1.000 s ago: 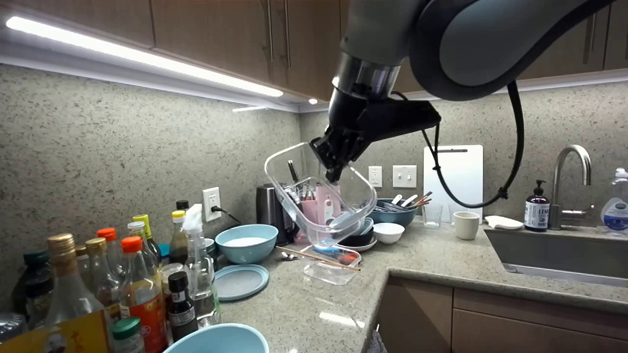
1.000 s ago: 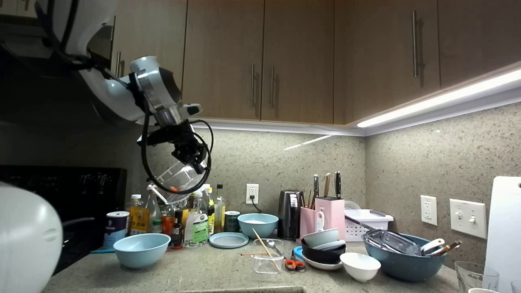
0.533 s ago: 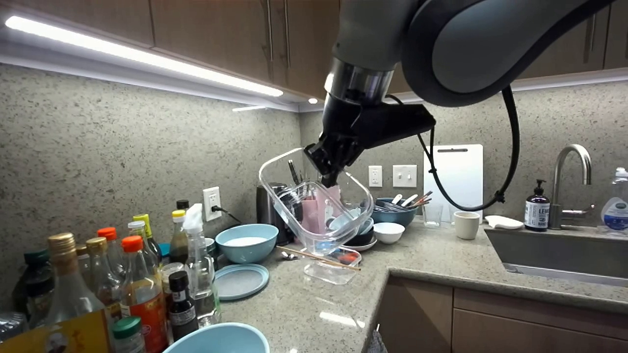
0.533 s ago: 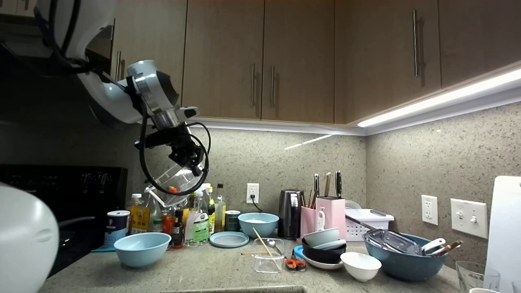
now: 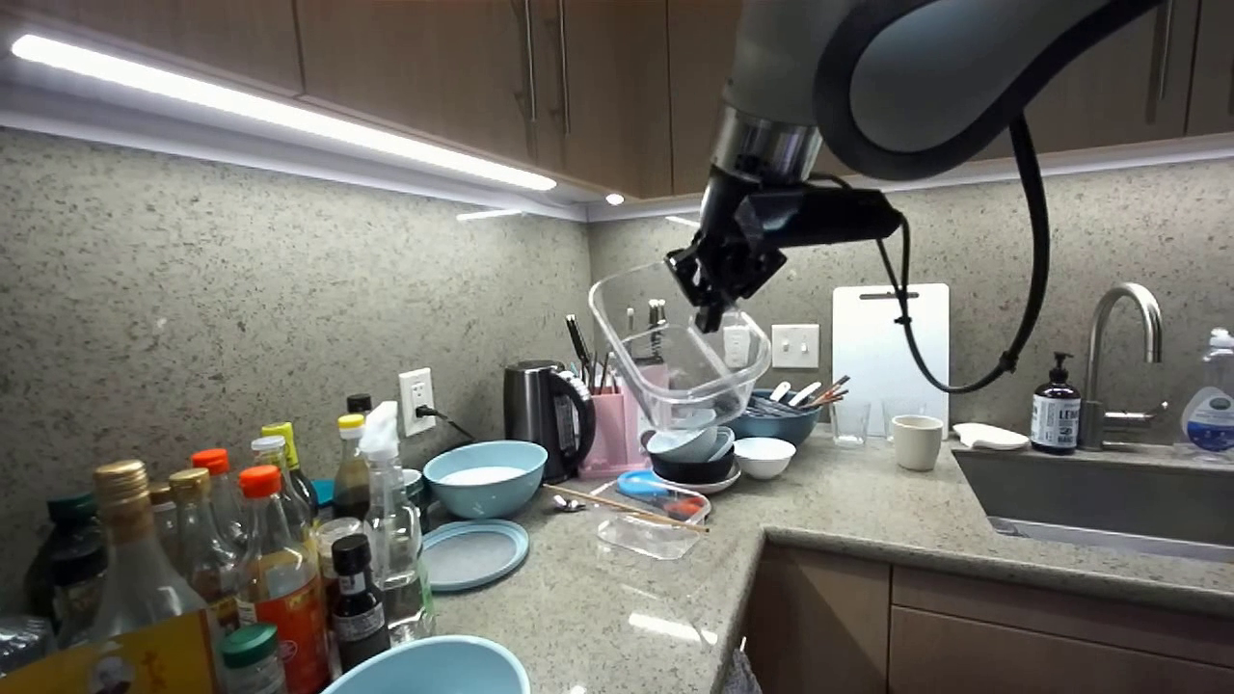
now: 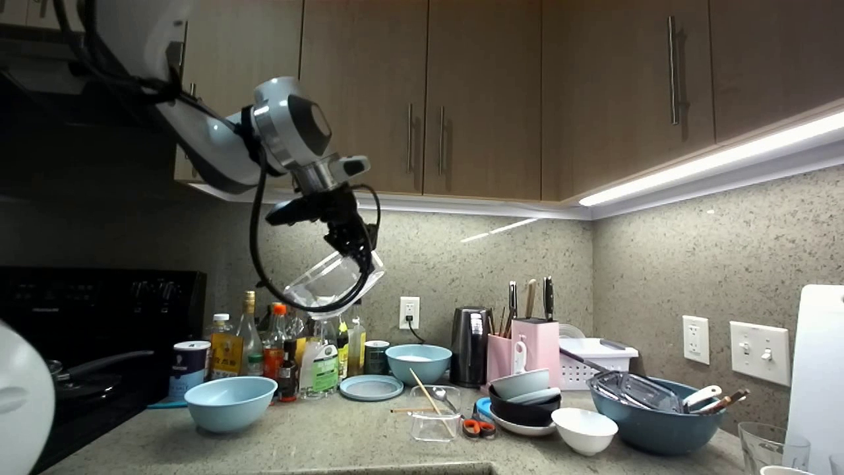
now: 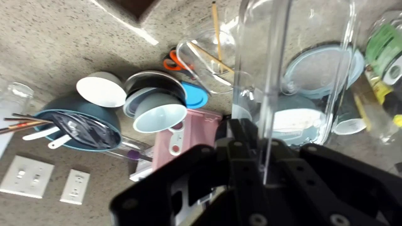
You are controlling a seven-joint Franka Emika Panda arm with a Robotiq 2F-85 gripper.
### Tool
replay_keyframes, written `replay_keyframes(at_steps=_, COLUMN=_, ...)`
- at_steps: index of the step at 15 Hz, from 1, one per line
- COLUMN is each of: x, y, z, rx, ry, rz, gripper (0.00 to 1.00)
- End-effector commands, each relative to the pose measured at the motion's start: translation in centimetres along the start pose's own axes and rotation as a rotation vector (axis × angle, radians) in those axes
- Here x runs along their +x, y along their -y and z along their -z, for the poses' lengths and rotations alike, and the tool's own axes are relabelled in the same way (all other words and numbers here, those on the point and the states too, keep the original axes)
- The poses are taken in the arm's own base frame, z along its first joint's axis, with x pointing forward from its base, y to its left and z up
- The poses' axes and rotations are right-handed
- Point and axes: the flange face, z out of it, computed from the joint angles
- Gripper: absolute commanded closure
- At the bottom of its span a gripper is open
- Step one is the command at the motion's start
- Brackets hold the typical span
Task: Remove the clear bowl from the blue bowl and set it down on the right side of the counter
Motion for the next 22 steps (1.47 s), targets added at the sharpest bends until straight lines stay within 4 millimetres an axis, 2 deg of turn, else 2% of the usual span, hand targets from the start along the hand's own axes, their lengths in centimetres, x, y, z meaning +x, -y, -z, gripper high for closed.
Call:
replay_keyframes(at_steps=1, x=-0.7, y=-8.8, z=2.0, rx=-0.029, ry=-0.021, rz=-0.204, gripper=0.93)
replay_keyframes(at_steps=4, x=-2.1, y=-16.6, z=2.6, rx=-0.089, ry=-0.022, rz=-0.383, gripper=0.93)
replay_keyframes(at_steps=6, x=-3.9, y=-21.7, z=2.8, rx=-0.142, ry=-0.02, rz=-0.498, gripper=0.93)
replay_keyframes(at_steps=8, x=-5.6, y=-25.8, z=2.7, rx=-0.192, ry=-0.018, rz=-0.61, gripper=0.93)
replay_keyframes(at_steps=9, x=-3.6, y=-23.8, z=2.1, rx=-0.175, ry=-0.01, rz=-0.52, gripper=0.93)
replay_keyframes(at_steps=10, x=-4.5, y=-25.5, z=2.2, rx=-0.196, ry=-0.01, rz=-0.561, gripper=0.93)
replay_keyframes(at_steps=11, x=-5.1, y=-26.3, z=2.3, rx=-0.207, ry=-0.01, rz=-0.581, gripper=0.93)
replay_keyframes(at_steps=15, x=-5.4, y=-26.2, z=2.4, rx=-0.207, ry=-0.013, rz=-0.581, gripper=0.93)
replay_keyframes(at_steps=17, x=-4.9, y=-26.3, z=1.7, rx=-0.186, ry=0.018, rz=-0.532, gripper=0.94)
replay_keyframes(at_steps=20, x=-4.4, y=-28.8, z=-0.1, rx=-0.145, ry=0.045, rz=-0.492, gripper=0.93)
replay_keyframes(at_steps=22, x=-4.4, y=-31.1, z=-1.1, rx=-0.125, ry=0.057, rz=-0.486, gripper=0.92)
